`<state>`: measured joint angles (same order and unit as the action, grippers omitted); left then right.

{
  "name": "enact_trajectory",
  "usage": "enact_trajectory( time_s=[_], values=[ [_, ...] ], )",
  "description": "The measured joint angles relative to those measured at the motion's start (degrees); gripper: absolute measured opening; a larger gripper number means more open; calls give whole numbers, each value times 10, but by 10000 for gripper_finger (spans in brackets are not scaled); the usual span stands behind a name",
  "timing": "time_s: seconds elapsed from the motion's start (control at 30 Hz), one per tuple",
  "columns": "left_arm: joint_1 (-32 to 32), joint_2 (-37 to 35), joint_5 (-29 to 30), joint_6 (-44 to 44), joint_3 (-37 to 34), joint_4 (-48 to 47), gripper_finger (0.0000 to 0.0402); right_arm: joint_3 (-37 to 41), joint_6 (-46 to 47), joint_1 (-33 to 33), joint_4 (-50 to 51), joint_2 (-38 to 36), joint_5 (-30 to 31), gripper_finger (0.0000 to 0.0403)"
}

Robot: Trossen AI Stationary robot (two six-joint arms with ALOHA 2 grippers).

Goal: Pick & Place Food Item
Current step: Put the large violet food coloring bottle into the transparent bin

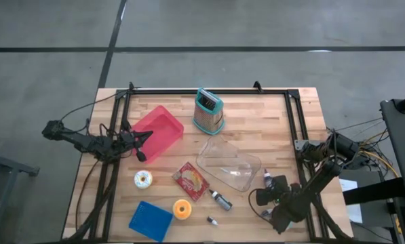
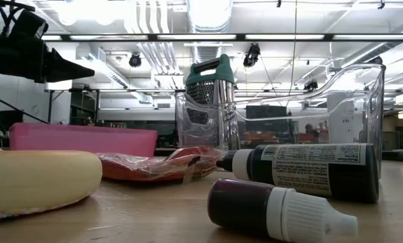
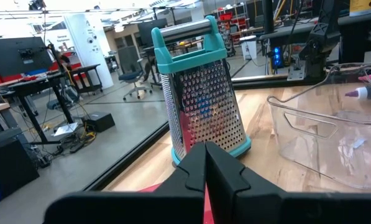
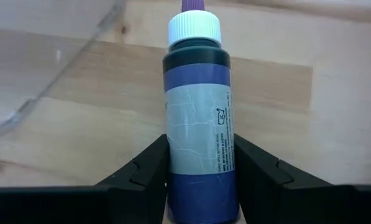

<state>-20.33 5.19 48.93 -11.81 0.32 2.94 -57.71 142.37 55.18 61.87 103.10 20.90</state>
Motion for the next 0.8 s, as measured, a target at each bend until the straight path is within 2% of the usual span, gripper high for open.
enact_trajectory(
  time_s=[0.4,0.6,0.8],
  values=[
    [0,0,0,0,0,0,5,-177,-1,-1,281,-2,58,143],
    [0,0,0,0,0,0,5,-210,-33,-18,281,-29,84,143],
    [0,1,0,0,0,0,5,-213,-113,-54,281,-51,114,143]
  ],
)
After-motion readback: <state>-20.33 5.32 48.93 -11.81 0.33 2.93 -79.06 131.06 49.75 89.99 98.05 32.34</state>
